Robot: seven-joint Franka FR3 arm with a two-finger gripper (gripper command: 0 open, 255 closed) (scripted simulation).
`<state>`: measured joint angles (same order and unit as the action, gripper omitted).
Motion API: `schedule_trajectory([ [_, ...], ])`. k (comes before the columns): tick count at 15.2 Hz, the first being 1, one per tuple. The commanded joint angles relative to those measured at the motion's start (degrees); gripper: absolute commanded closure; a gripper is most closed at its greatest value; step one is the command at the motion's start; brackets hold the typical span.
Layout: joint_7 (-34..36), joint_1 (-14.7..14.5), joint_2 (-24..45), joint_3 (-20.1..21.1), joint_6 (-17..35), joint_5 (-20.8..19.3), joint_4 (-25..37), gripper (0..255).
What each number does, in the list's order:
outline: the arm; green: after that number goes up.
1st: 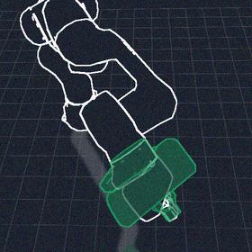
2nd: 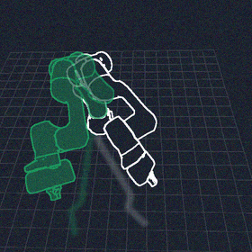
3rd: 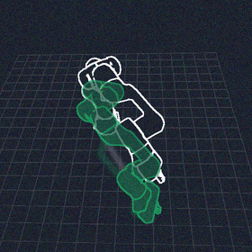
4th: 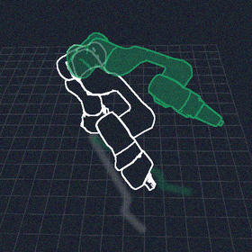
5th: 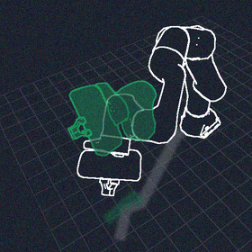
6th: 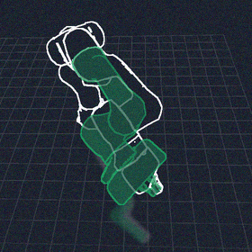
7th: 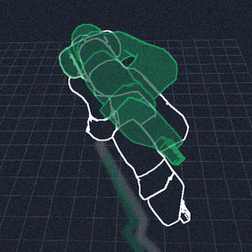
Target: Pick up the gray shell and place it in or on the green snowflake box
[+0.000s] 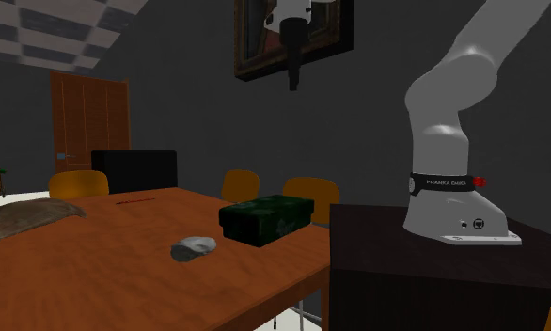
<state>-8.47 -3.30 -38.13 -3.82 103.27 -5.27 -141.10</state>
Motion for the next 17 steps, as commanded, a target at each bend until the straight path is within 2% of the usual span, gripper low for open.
schedule_trajectory([
  [1,-2.1,-0.7,3.0,-0.5,4.6,-0.5,-1.2,0],
  [9,-9.9,-3.3,17.3,-2.2,21.7,-2.2,-3.1,0],
  [17,-17.5,-5.4,34.7,-2.5,36.8,-2.7,0.1,0],
])
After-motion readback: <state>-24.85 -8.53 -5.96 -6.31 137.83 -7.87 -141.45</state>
